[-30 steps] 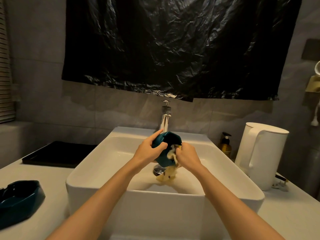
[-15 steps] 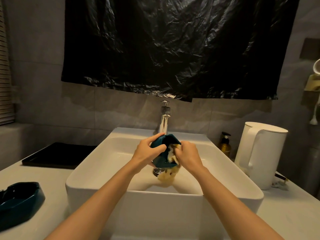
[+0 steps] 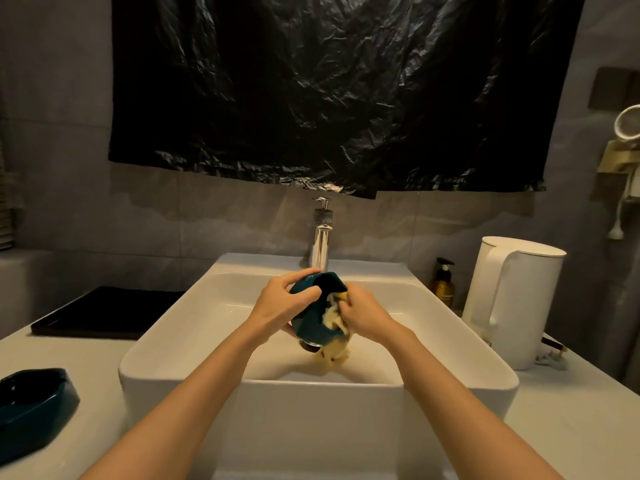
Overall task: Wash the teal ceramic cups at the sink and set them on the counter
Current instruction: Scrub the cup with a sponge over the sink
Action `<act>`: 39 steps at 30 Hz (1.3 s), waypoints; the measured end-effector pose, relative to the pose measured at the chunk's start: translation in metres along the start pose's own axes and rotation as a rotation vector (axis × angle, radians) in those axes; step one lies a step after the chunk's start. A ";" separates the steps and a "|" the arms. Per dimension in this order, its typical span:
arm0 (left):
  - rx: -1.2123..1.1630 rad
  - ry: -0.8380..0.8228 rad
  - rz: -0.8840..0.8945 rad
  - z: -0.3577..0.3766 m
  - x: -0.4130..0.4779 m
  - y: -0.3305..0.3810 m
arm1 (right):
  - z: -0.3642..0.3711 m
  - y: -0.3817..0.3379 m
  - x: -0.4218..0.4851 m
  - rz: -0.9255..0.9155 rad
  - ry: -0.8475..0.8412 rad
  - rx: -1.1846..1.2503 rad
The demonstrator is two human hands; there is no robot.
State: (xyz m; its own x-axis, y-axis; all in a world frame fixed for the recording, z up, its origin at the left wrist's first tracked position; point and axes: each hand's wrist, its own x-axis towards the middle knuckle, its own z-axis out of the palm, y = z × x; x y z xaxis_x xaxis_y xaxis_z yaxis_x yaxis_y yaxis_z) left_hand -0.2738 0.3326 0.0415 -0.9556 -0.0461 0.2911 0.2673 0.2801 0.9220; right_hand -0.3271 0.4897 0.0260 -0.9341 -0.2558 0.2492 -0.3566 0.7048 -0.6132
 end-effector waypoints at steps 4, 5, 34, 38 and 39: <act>0.033 0.005 -0.014 -0.002 -0.001 -0.004 | -0.001 -0.005 -0.002 -0.012 -0.111 0.053; 0.028 -0.005 -0.013 -0.001 -0.001 -0.003 | -0.001 -0.005 -0.002 -0.025 -0.045 0.023; 0.002 0.030 0.049 0.003 0.003 -0.004 | 0.000 -0.004 0.000 0.045 0.137 -0.064; 0.077 0.030 0.073 0.000 0.001 -0.009 | 0.001 -0.006 0.001 0.075 0.033 -0.012; 0.075 0.013 0.064 0.000 0.000 -0.009 | 0.001 -0.007 0.000 0.080 0.070 -0.037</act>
State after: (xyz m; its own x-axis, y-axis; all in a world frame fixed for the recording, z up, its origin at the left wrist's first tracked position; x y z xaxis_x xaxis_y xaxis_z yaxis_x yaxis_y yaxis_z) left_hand -0.2767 0.3297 0.0333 -0.9350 -0.0382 0.3526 0.3174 0.3538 0.8798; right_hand -0.3249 0.4842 0.0299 -0.9555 -0.1513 0.2531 -0.2785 0.7452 -0.6059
